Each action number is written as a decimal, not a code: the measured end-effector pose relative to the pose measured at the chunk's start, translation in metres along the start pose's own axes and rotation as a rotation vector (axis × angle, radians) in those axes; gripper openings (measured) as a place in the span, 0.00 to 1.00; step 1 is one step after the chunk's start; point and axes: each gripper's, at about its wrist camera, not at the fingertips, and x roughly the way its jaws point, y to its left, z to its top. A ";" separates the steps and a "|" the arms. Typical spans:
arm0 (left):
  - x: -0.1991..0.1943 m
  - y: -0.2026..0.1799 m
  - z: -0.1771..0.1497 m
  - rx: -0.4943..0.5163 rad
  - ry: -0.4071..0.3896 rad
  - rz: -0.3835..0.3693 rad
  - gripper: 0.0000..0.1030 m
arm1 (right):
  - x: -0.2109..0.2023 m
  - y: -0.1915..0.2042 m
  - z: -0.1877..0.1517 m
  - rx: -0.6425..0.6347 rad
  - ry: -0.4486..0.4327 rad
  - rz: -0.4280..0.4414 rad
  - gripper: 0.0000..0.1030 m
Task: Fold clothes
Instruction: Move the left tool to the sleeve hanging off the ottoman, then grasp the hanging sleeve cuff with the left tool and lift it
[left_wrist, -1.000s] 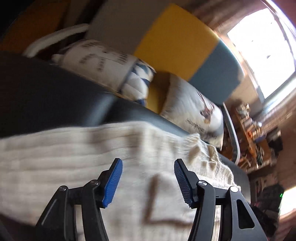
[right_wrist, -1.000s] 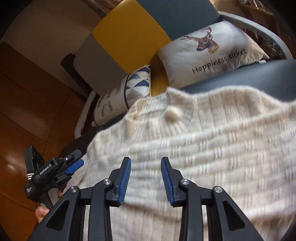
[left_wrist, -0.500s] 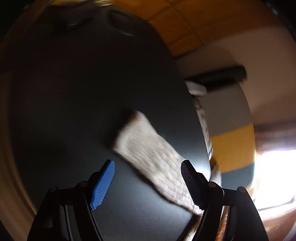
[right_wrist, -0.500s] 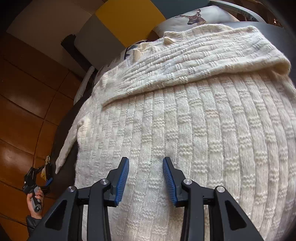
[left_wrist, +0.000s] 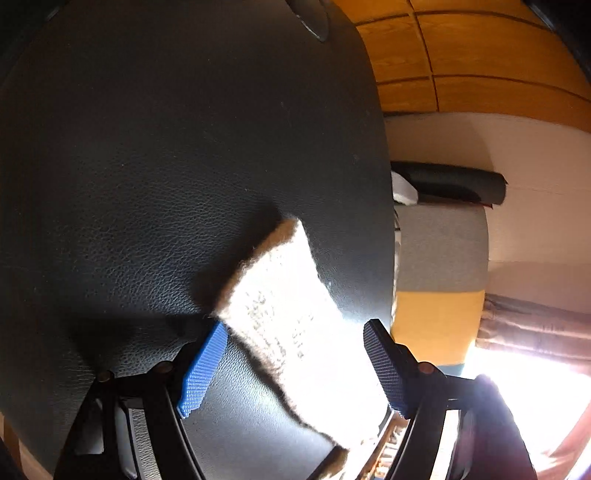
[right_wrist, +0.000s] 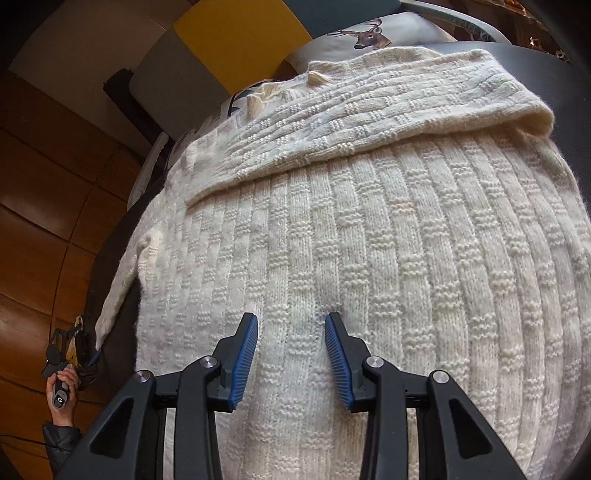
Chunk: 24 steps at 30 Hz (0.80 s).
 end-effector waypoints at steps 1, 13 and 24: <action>-0.001 0.000 -0.001 -0.005 -0.005 0.002 0.74 | 0.000 0.000 0.000 -0.004 0.000 -0.003 0.37; 0.016 0.038 0.004 -0.284 0.024 -0.067 0.07 | 0.001 0.003 -0.003 -0.051 -0.011 -0.001 0.38; 0.024 -0.018 -0.021 -0.120 0.007 -0.122 0.06 | 0.001 0.004 -0.004 -0.079 -0.010 -0.001 0.38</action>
